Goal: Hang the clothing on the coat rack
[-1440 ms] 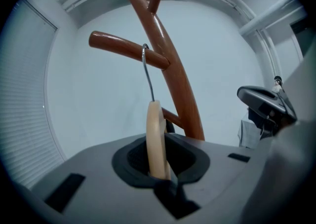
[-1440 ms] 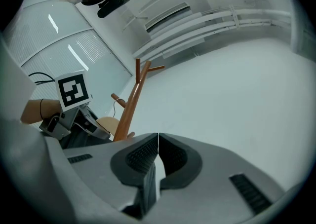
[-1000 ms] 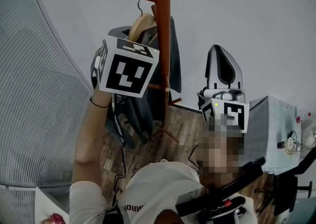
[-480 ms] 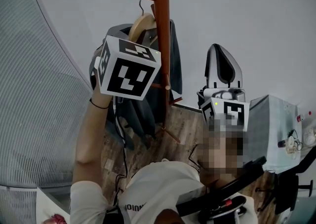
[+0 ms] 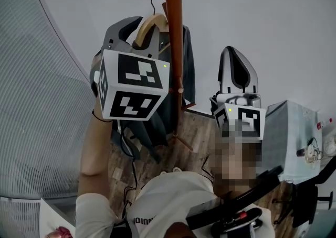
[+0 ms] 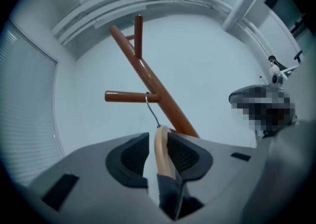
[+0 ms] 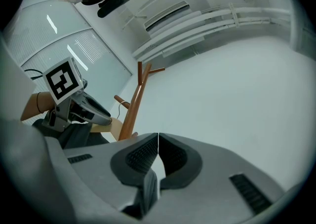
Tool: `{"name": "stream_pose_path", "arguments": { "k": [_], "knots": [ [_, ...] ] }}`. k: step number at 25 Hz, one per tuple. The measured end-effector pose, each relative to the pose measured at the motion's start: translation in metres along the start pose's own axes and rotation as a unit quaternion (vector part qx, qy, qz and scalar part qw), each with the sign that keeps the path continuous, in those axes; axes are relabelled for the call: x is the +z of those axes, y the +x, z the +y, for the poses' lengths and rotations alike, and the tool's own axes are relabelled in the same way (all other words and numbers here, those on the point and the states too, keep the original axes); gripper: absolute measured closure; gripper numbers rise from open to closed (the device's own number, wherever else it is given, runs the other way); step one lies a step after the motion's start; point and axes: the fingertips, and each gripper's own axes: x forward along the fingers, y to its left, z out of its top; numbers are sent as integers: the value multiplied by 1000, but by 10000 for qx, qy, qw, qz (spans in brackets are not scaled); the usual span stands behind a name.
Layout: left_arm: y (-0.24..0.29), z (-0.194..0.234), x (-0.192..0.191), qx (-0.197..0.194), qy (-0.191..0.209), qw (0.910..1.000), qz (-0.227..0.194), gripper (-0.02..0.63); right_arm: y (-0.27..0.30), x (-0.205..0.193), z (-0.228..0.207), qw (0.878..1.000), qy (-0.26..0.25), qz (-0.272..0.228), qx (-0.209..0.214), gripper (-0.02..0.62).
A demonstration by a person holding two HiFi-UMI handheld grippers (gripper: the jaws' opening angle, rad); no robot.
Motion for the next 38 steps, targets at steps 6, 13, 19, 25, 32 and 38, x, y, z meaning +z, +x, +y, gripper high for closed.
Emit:
{"name": "stream_pose_path", "arguments": {
  "k": [6,13,19,25,32,38],
  "knots": [
    [-15,5,9,-43,-68,9994,-328,483,4,2,6,10000,7,23,74,574],
    [-43,27,25,340,-341,9909,-1256,483,8,4,11,9999,46,6,121,574],
    [-69,63,25,1122,-999,9718,-1818,520,11,6,14,9997,125,-17,193,574],
    [-81,84,13,1417,-1237,9639,-1887,591,16,6,22,9996,52,0,261,575],
    [-91,94,6,1541,-1483,9571,-1956,592,16,8,26,9994,-165,-32,290,575],
    [-92,97,4,1549,-1491,9570,-1949,592,17,8,28,9992,-206,-70,321,577]
  ]
}}
